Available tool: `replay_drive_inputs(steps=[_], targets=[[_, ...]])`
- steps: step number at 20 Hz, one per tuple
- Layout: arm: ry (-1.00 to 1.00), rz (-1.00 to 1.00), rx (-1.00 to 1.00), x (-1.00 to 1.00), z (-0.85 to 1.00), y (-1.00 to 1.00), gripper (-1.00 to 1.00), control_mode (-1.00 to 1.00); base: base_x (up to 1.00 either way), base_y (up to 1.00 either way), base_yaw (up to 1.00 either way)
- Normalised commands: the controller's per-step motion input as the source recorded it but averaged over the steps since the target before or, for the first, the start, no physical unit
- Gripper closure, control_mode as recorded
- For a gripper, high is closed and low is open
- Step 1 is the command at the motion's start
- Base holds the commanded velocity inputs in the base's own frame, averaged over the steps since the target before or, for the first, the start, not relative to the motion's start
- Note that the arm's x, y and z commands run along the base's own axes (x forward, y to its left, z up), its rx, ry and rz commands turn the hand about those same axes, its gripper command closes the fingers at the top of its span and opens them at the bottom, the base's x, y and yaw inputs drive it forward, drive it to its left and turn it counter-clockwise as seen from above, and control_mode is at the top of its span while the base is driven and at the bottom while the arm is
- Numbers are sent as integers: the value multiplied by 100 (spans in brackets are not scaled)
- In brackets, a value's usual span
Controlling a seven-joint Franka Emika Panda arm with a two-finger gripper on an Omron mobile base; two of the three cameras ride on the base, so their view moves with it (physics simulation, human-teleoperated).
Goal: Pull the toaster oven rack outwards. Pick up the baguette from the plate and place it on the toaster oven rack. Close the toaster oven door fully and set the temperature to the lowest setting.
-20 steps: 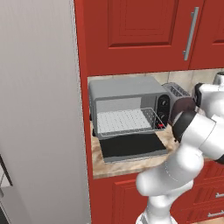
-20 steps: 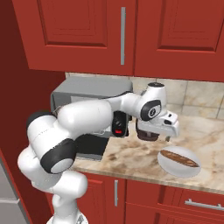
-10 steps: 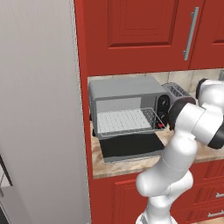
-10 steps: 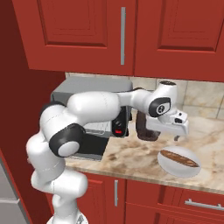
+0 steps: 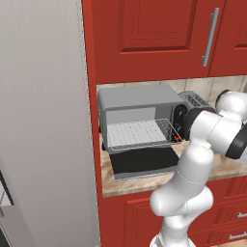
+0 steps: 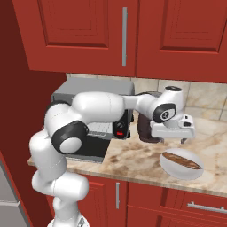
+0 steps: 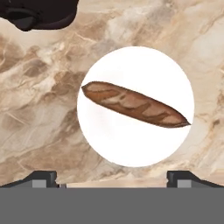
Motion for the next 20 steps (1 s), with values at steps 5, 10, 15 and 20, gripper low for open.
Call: replay_drive_inputs(steps=[5, 10, 15, 20], targets=[[0, 26, -1, 0, -16, -15, -100, -100, 0, 0, 0], [0, 26, 0, 0, -17, 0, -100, -100, 0, 0, 0], [0, 23, 0, 14, -31, 0, -100, -100, 0, 0, 0], [1, 14, -5, 33, -40, -4, -100, -100, 0, 0, 0]])
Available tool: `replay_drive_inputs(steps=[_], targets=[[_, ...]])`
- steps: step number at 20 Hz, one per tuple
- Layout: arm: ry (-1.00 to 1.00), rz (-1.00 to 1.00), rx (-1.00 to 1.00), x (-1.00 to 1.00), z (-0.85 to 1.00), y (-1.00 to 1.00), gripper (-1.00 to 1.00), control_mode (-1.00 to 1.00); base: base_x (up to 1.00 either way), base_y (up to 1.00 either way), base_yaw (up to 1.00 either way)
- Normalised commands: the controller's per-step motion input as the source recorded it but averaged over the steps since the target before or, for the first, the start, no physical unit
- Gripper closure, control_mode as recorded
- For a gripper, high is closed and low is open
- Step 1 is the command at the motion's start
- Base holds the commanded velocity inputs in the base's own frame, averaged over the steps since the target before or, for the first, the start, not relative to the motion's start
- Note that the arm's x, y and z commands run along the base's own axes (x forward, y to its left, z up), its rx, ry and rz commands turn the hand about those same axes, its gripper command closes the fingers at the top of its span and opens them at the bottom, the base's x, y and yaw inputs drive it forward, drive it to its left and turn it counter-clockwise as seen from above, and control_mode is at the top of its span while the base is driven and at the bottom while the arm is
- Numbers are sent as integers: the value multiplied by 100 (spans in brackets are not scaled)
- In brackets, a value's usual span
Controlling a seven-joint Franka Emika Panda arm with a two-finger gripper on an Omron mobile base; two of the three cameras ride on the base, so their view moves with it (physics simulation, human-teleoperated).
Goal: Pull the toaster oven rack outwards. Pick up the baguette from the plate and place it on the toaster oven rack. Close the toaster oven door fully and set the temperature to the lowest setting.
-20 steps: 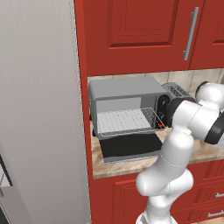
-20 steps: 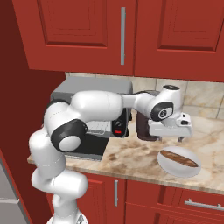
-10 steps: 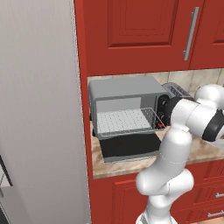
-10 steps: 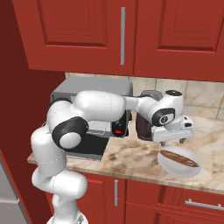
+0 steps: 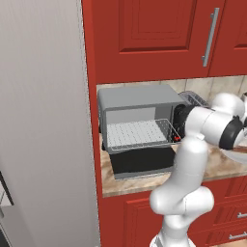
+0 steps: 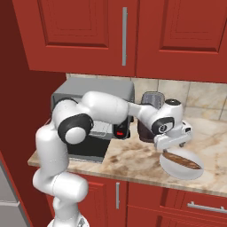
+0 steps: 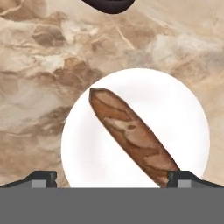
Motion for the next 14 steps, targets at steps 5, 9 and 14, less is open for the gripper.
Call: replay_drive_inputs(steps=[5, 9, 14], targets=[[0, 13, 0, 28, -40, -11, -100, -100, 0, 0, 0], [0, 6, 0, 6, -13, -34, -100, -100, 0, 0, 0], [0, 3, 3, 16, 0, -26, -100, -100, 0, 0, 0]])
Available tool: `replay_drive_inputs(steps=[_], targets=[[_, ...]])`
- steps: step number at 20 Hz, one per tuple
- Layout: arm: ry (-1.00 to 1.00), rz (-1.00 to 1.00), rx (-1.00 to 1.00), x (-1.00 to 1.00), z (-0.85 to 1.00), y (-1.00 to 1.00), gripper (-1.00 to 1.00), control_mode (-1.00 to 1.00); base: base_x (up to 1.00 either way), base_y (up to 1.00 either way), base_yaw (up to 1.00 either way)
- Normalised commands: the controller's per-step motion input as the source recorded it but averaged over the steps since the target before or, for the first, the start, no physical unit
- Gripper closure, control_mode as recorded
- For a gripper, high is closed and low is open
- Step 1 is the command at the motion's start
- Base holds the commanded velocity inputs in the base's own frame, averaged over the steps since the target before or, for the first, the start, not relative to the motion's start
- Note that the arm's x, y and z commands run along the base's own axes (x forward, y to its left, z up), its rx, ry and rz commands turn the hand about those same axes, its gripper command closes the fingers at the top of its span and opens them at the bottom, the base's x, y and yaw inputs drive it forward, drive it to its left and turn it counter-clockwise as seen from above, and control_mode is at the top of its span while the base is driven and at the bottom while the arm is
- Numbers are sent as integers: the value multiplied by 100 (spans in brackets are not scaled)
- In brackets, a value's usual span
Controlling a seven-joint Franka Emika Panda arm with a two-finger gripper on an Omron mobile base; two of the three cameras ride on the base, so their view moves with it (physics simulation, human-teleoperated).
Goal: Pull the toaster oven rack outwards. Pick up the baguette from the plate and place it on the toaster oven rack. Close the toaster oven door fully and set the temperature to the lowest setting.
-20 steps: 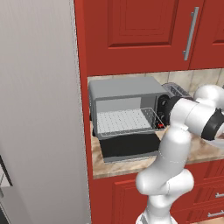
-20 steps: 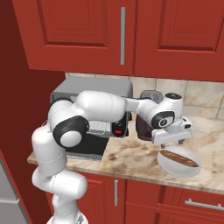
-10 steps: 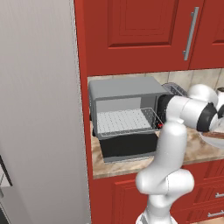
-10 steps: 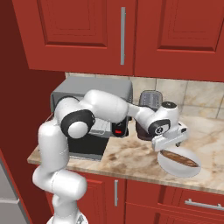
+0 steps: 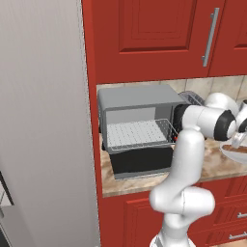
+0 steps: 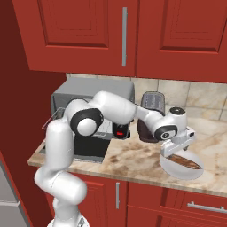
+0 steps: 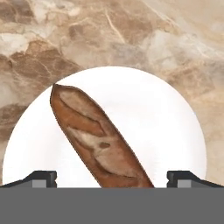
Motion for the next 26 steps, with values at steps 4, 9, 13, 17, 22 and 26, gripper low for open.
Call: replay_drive_inputs(steps=[4, 9, 13, 17, 22, 26], targets=[[0, 4, 0, 0, -10, 0, -100, -100, 0, 0, 0], [5, 7, 0, 0, -23, 0, -100, -100, 0, 0, 0], [5, 10, 0, 0, -24, 0, -100, -100, 0, 0, 0], [2, 10, 0, 0, -14, 0, -100, -100, 0, 0, 0], [3, 10, 0, 0, -18, 0, -100, -100, 0, 0, 0], [4, 9, 0, 0, -22, 0, -100, -100, 0, 0, 0]])
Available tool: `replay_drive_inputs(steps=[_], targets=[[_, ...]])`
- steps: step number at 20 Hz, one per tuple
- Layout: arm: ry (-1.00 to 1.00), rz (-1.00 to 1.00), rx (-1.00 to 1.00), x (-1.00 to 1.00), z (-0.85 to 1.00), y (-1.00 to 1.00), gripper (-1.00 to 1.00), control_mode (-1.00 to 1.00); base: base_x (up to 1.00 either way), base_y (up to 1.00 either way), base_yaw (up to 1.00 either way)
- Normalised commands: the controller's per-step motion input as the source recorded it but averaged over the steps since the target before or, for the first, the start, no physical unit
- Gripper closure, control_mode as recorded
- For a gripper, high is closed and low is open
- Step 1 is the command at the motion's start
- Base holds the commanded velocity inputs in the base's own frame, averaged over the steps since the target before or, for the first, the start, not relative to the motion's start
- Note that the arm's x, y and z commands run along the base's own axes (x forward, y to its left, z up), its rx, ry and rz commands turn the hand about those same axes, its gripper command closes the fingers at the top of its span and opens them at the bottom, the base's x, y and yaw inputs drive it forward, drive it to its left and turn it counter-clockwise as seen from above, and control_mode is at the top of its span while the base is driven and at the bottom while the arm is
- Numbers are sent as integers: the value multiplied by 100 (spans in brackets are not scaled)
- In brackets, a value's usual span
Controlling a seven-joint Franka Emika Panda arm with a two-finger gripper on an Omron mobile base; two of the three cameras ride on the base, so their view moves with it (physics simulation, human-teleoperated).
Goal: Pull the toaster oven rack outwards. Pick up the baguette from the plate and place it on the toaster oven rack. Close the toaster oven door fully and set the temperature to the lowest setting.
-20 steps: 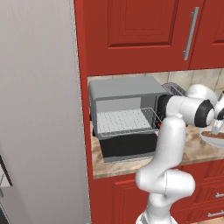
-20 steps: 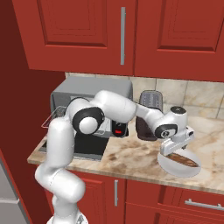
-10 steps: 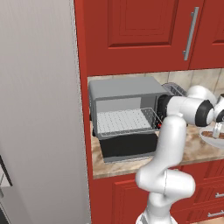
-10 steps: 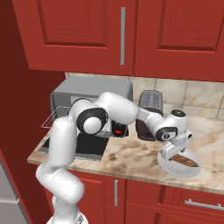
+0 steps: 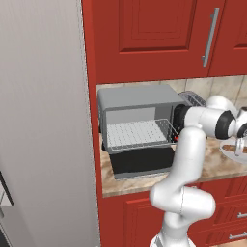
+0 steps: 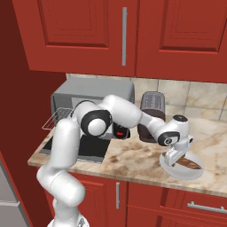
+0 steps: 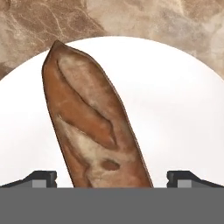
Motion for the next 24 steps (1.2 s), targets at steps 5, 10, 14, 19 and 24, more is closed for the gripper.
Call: replay_drive_inputs(steps=[5, 10, 14, 19, 24], targets=[[2, 9, 0, 0, -19, 0, -100, -100, 0, 0, 0], [1, 8, 0, 0, -12, 0, 100, -100, 0, 0, 0], [1, 4, 0, -1, 0, 0, 100, -100, 0, 0, 0], [0, 0, 0, -22, 37, 20, 100, -100, 0, 0, 0], [5, 0, -1, -21, 81, 60, 100, -100, 0, 0, 0]])
